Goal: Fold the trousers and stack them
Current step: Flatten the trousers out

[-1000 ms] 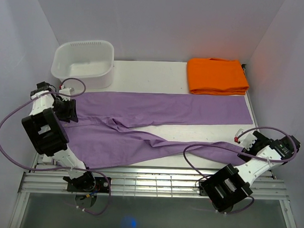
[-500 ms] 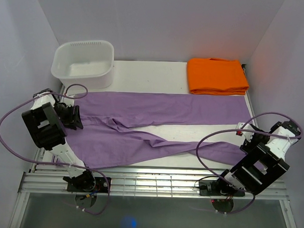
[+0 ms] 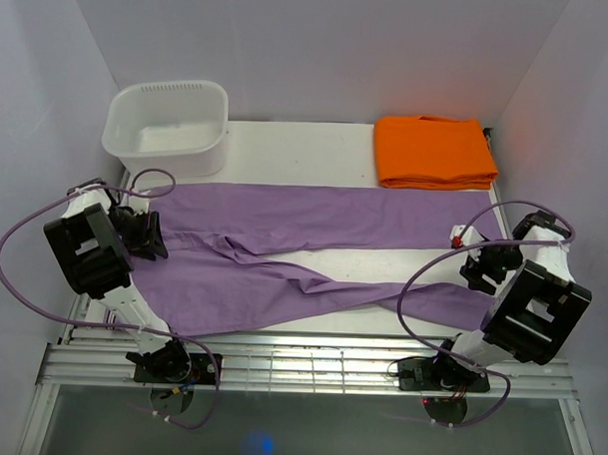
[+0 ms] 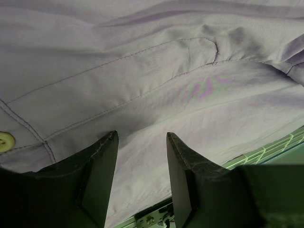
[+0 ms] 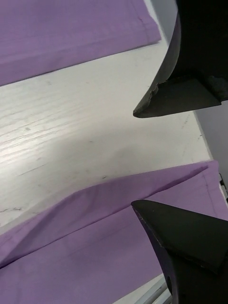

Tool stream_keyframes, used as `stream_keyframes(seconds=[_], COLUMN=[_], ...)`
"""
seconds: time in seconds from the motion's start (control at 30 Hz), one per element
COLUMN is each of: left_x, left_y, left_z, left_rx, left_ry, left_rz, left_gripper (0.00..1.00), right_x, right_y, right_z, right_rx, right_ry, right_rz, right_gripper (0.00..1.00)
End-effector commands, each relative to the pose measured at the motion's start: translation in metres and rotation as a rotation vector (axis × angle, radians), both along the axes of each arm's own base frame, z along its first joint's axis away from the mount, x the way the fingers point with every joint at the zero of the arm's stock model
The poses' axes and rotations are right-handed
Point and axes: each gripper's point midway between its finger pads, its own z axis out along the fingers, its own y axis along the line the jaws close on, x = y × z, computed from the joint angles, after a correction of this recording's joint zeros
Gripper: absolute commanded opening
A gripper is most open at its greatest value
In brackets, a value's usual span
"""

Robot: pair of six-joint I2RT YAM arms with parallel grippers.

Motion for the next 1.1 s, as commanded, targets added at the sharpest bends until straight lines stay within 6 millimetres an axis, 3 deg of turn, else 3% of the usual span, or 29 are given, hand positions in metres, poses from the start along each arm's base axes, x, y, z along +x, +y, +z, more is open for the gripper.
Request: stream_keyframes(seconds=[0.0,0.13,0.17,0.23,0.27,0.3,0.43,0.53,0.57,0.6,0.73,0.77,0.83,0.87,0.97,1.07], left_x=[0.003,0.002,0.0,-0.004,-0.009,-0.009,-0.016,-0.017,-0.014,-0.014,-0.01,-0.012,-0.008,-0.009,-0.004,0.004], left_y=[-0.001,0.001,0.001,0.002,0.002,0.005,0.01,0.023,0.031,0.031,0.048,0.054,0.065,0.071,0.08,0.084], left_z=[0.003,-0.003,-0.006,-0.015,-0.021,-0.025,-0.036,-0.046,-0.047,-0.047,-0.048,-0.049,-0.047,-0.048,-0.042,-0.029], left_rx=[-0.007,0.006,0.011,0.026,0.036,0.052,0.049,0.082,0.09,0.09,0.127,0.132,0.15,0.147,0.145,0.138], left_ry=[-0.03,-0.025,-0.02,-0.009,0.015,0.022,0.05,0.079,0.081,0.081,0.07,0.074,0.064,0.066,0.052,0.015], left_rz=[0.01,0.015,0.016,0.026,0.038,0.047,0.082,0.115,0.141,0.141,0.175,0.195,0.212,0.227,0.232,0.219], left_gripper=[0.56,0.55,0.55,0.51,0.49,0.45,0.26,0.0,0.0,0.0,0.0,0.0,0.0,0.0,0.0,0.0], right_x=[0.005,-0.002,0.002,0.005,0.014,0.025,0.065,0.083,0.076,0.077,0.018,-0.011,-0.037,-0.059,-0.083,-0.081], right_y=[0.026,0.05,0.048,0.038,0.034,0.03,0.033,0.03,0.026,0.025,0.028,0.028,0.022,0.027,0.027,0.031], right_z=[-0.006,-0.033,-0.035,-0.047,-0.04,-0.028,0.038,0.088,0.111,0.112,0.082,0.054,0.035,0.003,-0.022,-0.018], right_rx=[0.029,0.016,-0.012,-0.094,-0.108,-0.11,-0.055,-0.106,-0.166,-0.176,-0.279,-0.323,-0.424,-0.414,-0.459,-0.446], right_ry=[-0.005,0.034,0.016,-0.013,-0.035,-0.061,-0.178,-0.327,-0.39,-0.396,-0.358,-0.308,-0.289,-0.219,-0.177,-0.202], right_rz=[0.006,0.049,0.057,0.055,0.046,0.022,-0.01,0.025,0.028,0.047,0.161,0.172,0.229,0.254,0.305,0.301], right_gripper=[0.75,0.71,0.67,0.43,0.14,0.08,0.08,0.08,0.08,0.08,0.08,0.08,0.08,0.08,0.11,0.16])
